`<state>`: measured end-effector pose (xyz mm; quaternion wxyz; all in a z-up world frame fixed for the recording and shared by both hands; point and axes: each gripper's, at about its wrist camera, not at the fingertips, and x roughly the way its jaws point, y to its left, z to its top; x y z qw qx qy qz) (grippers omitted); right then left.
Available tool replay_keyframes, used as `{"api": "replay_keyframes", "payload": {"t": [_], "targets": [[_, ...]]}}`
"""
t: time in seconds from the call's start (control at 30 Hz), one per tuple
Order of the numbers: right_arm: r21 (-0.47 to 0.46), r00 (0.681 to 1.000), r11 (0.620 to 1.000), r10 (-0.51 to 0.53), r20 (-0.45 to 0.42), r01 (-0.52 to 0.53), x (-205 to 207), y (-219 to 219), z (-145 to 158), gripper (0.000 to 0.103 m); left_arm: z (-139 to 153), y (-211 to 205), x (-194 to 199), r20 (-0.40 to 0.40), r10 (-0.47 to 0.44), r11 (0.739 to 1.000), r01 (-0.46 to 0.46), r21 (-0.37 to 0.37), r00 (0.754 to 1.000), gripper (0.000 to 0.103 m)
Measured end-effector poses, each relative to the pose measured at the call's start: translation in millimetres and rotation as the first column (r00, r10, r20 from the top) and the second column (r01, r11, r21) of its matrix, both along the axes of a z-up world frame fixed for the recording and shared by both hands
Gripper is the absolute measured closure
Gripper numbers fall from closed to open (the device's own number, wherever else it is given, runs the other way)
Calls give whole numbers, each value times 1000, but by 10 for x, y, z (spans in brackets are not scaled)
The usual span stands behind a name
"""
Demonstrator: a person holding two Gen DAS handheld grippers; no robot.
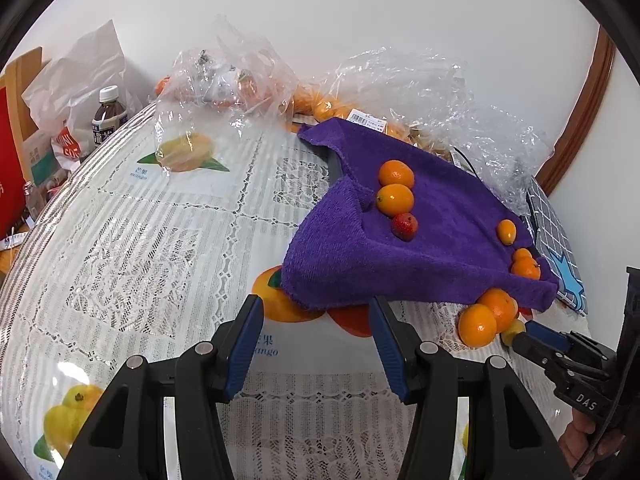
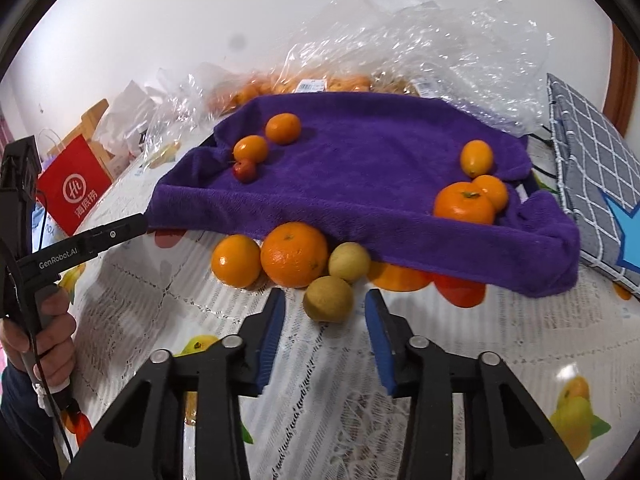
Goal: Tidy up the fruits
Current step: 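Lower the right tool to a small yellow-green fruit and close on it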
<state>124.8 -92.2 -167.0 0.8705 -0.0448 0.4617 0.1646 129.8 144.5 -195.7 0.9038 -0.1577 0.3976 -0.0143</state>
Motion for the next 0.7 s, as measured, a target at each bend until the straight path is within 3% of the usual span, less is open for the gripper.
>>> {"api": "replay_keyframes", "payload": {"t": [0.17,0.7], "targets": [[-8,1000,1000,1,3,-1,36,32,-63,75,3,-15,5,6,-9,1000,9,9,1000,51],[-10,996,996,-89,18,89,-28,-335,63,75,4,-69,-20,11,-42,999,42,2,999,51]]}}
